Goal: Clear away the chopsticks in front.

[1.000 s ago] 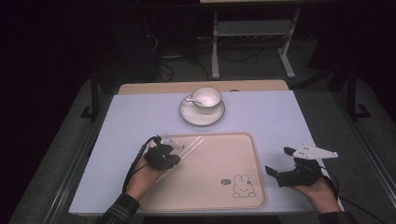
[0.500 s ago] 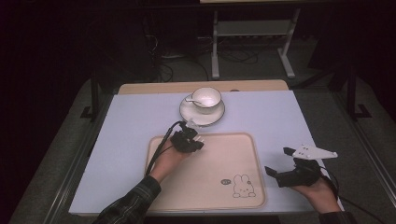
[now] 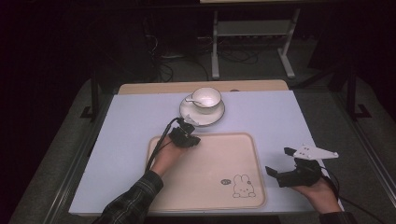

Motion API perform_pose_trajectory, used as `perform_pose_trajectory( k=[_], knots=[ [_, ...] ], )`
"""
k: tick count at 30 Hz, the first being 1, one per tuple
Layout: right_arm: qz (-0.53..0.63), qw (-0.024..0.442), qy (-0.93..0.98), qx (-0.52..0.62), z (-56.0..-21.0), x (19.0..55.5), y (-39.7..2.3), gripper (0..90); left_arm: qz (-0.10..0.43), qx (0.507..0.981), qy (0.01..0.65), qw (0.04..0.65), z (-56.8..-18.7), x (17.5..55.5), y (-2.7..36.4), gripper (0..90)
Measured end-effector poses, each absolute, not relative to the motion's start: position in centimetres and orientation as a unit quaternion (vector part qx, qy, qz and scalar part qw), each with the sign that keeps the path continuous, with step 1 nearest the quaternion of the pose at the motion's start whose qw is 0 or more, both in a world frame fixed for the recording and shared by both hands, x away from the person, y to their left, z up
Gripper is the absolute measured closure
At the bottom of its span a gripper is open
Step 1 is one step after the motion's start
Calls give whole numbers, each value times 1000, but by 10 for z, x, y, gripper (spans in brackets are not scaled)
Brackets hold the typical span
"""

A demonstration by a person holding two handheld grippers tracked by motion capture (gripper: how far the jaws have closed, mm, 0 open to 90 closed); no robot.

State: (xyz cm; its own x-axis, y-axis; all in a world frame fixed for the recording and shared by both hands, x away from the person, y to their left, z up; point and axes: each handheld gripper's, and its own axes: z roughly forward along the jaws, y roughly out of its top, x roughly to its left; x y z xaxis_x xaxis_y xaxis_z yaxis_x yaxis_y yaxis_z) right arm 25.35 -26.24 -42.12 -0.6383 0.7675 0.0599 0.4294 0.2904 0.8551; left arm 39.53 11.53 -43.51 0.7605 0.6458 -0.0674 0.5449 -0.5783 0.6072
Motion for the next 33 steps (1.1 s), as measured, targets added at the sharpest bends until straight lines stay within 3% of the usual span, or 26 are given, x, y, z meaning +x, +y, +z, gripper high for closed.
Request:
perform_pose_trajectory(
  k=[33],
  knots=[
    [457,186,780,385,-421,253,-263,0,54,871,385,300,-431,358,198,893]
  ],
)
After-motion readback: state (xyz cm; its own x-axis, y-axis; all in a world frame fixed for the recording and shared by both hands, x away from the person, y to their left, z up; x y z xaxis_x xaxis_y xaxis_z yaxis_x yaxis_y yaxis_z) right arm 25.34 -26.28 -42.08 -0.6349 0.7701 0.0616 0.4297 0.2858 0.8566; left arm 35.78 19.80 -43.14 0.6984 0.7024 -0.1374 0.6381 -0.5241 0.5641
